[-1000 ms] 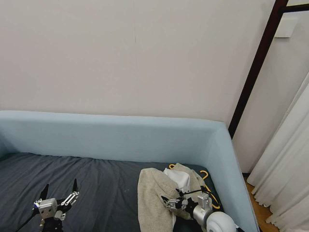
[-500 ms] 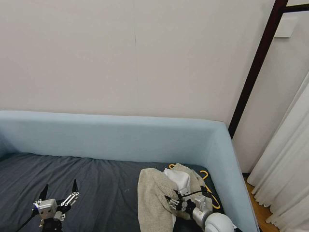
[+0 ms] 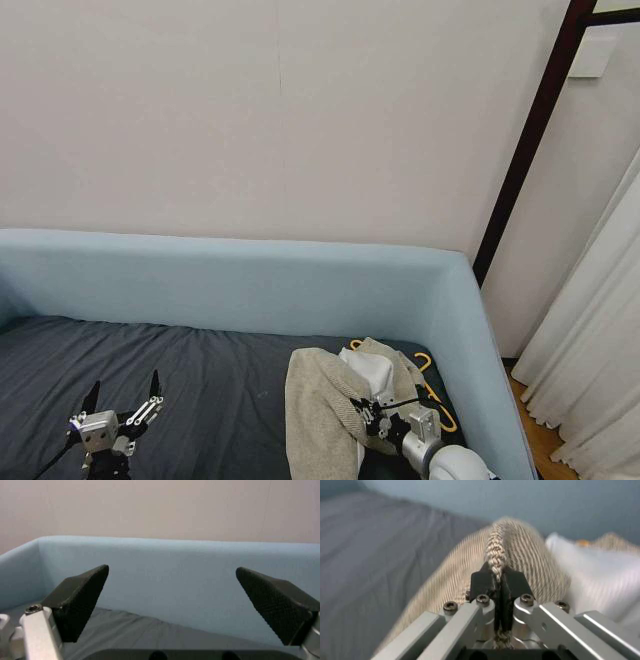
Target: Pick up the clothes from the sofa and hang them on the clothes hanger.
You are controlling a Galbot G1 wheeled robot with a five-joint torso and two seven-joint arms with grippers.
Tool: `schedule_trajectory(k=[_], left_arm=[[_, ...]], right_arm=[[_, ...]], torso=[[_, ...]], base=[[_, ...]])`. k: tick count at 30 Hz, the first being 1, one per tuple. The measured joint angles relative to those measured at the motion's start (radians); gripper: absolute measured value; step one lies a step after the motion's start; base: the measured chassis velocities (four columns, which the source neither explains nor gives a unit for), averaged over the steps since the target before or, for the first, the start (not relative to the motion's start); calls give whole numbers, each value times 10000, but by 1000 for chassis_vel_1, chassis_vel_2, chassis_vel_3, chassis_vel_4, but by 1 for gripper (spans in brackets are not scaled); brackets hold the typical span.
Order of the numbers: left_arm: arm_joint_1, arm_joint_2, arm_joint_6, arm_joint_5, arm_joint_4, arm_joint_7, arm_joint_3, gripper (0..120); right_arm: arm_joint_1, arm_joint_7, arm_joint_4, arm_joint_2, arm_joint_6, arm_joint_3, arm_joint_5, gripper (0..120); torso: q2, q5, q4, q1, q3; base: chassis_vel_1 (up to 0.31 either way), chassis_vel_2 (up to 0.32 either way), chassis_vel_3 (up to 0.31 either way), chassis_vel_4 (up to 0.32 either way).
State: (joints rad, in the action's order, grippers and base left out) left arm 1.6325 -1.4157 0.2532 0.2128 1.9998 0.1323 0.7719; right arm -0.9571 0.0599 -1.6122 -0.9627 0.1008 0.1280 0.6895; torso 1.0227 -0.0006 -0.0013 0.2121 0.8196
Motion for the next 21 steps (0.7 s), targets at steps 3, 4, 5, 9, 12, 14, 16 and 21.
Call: schedule_trajectory(k=[3,4,5,9,12,14,16,21], left_arm=[[-68,6,1,1,-32,5,-72,100],[-90,4,0,0,-44,6,-102,100],[-90,4,0,0,-44,6,-102,100],[-184,-45,1,-60,-93,12,-274,100],[-207,-85,1,-151,-108,21,-400,100],[-213,-90,1,-155,-108,23,-413,100],[-236,-90,0,-163,-107,28,-431,100],[-250,-47,-2,-155,-106,36,-428,100]], right_arm=[[326,56,-677,165,-142,-437,826,0],[504,57,-922,260,-205,-583,1205,0],[504,57,-922,260,-205,-583,1205,0],[1441,-316,-2512,852,-146,-1297,3502,0],[2399,-687,-3498,1383,74,-1776,4981,0],[2604,-688,-3604,1513,85,-1842,5166,0],[3144,-587,-3734,1889,82,-2014,5617,0],[4257,-464,-3445,2464,-16,-2145,6489,0]], torso=[[0,0,1,0,0],[0,-1,2,0,0],[0,-1,2,0,0],[0,-1,0,0,0],[2,-2,2,0,0],[2,-4,2,0,0],[2,-2,1,0,0],[1,1,-1,0,1]], base=[[0,0,0,0],[0,0,0,0],[0,0,0,0],[0,0,0,0],[0,0,0,0],[0,0,0,0],[0,0,0,0],[0,0,0,0]])
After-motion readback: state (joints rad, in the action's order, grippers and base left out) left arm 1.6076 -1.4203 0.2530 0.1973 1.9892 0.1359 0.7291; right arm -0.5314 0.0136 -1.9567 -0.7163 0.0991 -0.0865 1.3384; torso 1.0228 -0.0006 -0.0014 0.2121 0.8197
